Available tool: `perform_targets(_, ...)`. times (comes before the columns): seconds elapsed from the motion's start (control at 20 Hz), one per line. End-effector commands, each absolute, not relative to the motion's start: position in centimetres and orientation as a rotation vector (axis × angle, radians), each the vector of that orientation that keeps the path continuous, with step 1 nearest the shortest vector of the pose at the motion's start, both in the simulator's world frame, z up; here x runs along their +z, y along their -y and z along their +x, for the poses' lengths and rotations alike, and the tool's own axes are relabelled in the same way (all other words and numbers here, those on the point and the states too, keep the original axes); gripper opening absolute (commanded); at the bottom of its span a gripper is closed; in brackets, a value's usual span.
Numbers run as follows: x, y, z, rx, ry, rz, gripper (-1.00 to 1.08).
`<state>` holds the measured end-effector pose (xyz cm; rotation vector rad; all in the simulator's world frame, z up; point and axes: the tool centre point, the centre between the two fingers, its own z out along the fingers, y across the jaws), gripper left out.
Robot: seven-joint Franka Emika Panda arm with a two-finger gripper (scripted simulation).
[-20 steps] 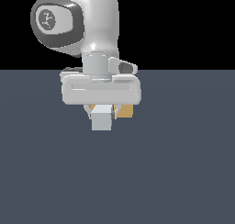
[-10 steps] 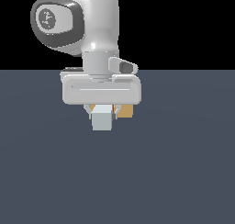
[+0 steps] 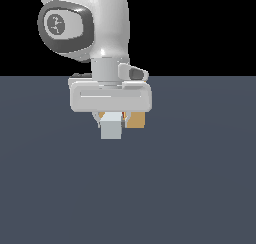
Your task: Insert the peg into the horizontal hole in a box.
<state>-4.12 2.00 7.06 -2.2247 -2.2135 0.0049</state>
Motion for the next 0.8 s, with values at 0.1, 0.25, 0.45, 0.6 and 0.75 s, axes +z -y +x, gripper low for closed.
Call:
perform_targets(0.1, 7.3, -5.1, -4.0, -0.002, 2.218, -2.225, -1.00)
perform_targets(0.25, 7.4, -7.4, -4.0, -0.003, 2.218, -2.225, -1.00)
perform_targets(0.45, 7.4, -9.4, -3.9, -0.004, 2.219, -2.226, -1.00)
perform_targets(0.6, 7.4, -10.1, -3.9, -0.005, 2.219, -2.226, -1.00)
perform_targets(0.75, 7.4, -10.1, -3.8, -0.005, 2.219, -2.226, -1.00)
